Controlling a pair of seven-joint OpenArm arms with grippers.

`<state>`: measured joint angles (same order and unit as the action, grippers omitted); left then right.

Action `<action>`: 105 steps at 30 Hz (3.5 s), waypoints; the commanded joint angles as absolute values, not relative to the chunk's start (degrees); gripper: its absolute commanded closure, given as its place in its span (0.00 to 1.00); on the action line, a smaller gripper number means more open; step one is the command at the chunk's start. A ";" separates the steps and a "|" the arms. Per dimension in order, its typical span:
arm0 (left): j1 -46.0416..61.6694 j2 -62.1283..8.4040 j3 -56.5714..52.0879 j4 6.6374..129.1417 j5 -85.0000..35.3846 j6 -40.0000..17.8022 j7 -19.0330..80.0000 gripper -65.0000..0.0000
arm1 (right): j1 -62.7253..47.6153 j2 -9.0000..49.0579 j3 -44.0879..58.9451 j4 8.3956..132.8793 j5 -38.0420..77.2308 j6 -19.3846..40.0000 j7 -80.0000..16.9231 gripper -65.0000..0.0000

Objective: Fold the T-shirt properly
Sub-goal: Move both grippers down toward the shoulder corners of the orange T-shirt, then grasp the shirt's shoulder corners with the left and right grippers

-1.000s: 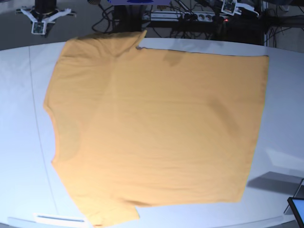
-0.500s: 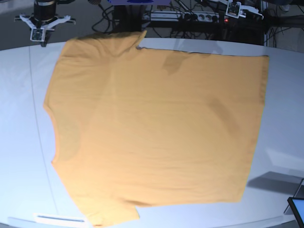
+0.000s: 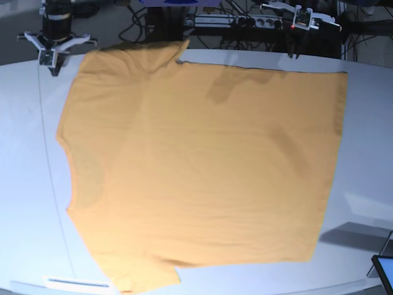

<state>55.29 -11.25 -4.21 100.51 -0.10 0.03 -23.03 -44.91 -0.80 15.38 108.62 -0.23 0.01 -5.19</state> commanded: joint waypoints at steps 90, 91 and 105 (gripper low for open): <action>51.82 -6.20 -18.33 107.47 -0.40 0.22 -11.91 0.63 | -21.41 1.63 38.02 103.16 41.10 40.00 -69.85 0.54; 51.74 -6.20 -18.33 107.38 -0.40 0.22 -11.91 0.63 | -21.32 1.63 37.93 102.46 41.19 40.00 -69.85 0.54; 51.74 -6.20 -18.33 107.30 -0.40 0.22 -11.82 0.63 | -20.09 1.54 31.96 101.05 41.36 40.00 -69.85 0.55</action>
<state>50.94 -5.91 -17.91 106.50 -0.25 -0.25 -10.28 -20.01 1.10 31.97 100.90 42.30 40.05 -68.45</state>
